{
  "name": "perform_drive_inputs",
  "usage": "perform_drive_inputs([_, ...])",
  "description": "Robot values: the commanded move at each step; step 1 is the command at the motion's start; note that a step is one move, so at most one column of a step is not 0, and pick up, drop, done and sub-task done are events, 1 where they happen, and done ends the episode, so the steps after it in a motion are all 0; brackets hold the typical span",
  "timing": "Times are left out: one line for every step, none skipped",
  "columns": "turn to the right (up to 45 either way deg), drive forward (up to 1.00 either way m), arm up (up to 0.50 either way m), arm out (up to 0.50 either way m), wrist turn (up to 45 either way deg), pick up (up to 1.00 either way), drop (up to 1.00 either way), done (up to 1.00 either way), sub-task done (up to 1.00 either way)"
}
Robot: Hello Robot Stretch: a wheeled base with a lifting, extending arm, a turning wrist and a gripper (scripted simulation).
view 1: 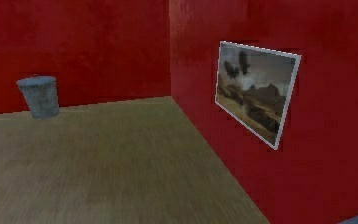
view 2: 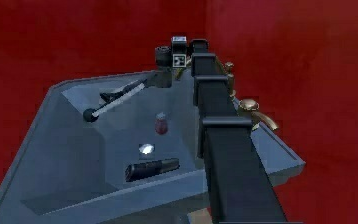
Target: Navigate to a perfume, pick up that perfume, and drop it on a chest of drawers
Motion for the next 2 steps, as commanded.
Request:
perform_drive_inputs([0.0,0.00,0.00,0.00,45.0,0.00,0.00,0.00,0.00])
perform_drive_inputs([0.0,0.00,0.00,0.00,24.0,0.00,0.00,0.00,0.00])
